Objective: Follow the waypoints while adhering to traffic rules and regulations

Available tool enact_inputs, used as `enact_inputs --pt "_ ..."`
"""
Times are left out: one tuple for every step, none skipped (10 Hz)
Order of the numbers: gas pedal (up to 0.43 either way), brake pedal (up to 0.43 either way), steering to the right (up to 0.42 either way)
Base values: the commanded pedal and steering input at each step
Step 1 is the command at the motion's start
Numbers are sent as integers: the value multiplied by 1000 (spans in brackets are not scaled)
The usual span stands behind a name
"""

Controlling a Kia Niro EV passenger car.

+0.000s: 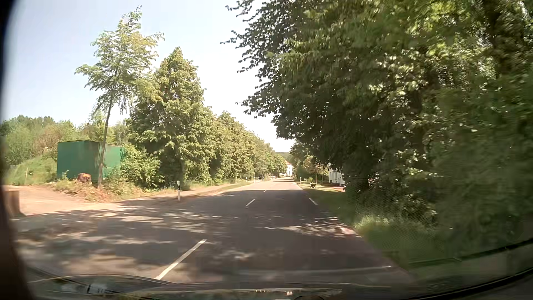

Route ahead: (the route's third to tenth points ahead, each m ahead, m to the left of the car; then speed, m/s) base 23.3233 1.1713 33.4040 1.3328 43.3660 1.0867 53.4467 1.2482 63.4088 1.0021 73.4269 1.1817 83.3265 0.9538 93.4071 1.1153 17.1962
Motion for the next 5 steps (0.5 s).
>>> enact_inputs --pt "220 0 -1" --pt "220 0 -1" --pt "220 0 -1" --pt "220 0 -1" --pt "220 0 -1"
